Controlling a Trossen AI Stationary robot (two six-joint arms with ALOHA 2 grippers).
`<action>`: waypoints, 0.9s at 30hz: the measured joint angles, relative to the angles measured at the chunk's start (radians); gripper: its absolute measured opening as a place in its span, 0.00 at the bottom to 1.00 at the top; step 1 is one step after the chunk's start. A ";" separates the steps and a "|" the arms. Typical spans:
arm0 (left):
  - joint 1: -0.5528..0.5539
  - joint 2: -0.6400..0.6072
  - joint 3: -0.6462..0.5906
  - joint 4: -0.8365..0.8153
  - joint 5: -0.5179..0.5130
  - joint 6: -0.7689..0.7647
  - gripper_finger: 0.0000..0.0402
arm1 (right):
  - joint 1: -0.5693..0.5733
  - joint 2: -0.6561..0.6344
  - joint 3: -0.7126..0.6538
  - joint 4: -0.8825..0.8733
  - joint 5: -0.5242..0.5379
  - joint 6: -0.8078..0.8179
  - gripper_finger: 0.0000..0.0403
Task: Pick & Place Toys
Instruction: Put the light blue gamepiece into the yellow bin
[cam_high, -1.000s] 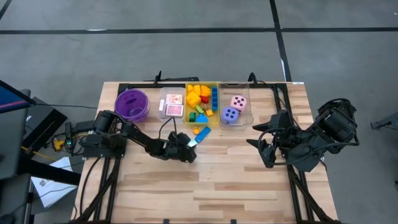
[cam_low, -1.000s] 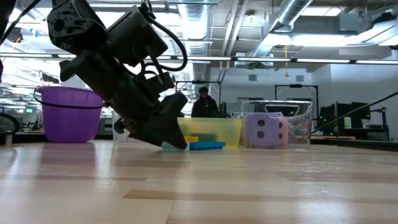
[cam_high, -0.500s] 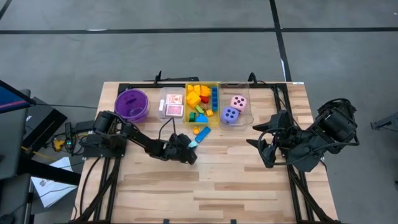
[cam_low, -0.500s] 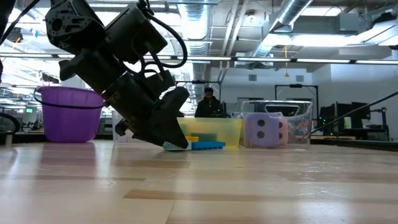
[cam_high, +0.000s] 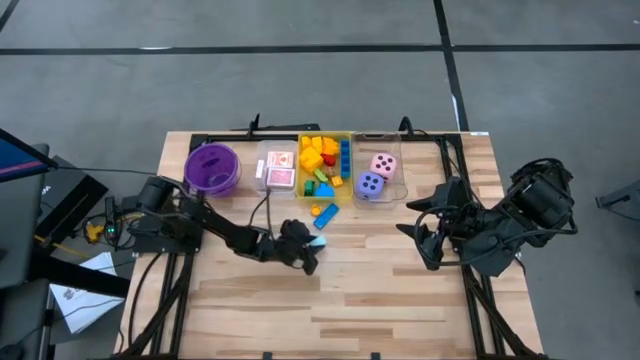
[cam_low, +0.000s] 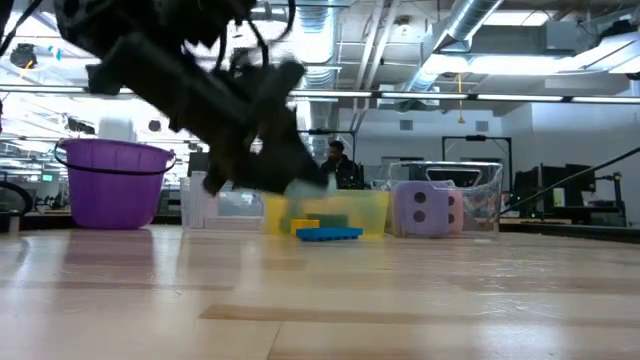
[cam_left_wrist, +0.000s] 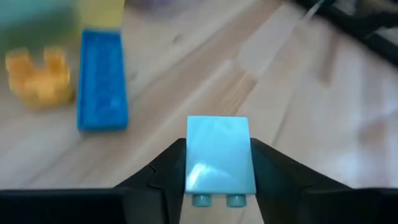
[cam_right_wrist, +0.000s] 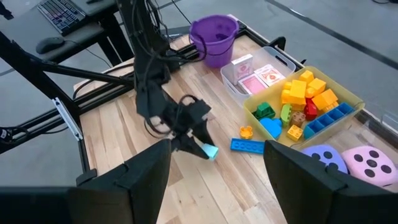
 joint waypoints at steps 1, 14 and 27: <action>0.000 -0.021 0.000 0.003 -0.001 0.024 0.37 | 0.000 0.000 0.000 0.000 0.000 -0.003 0.62; 0.120 -0.301 0.004 0.052 -0.062 0.347 0.36 | 0.000 0.000 0.000 0.003 0.002 -0.008 0.62; 0.324 -0.346 0.125 0.044 -0.009 0.602 0.37 | -0.002 -0.014 0.000 0.000 0.081 0.001 0.62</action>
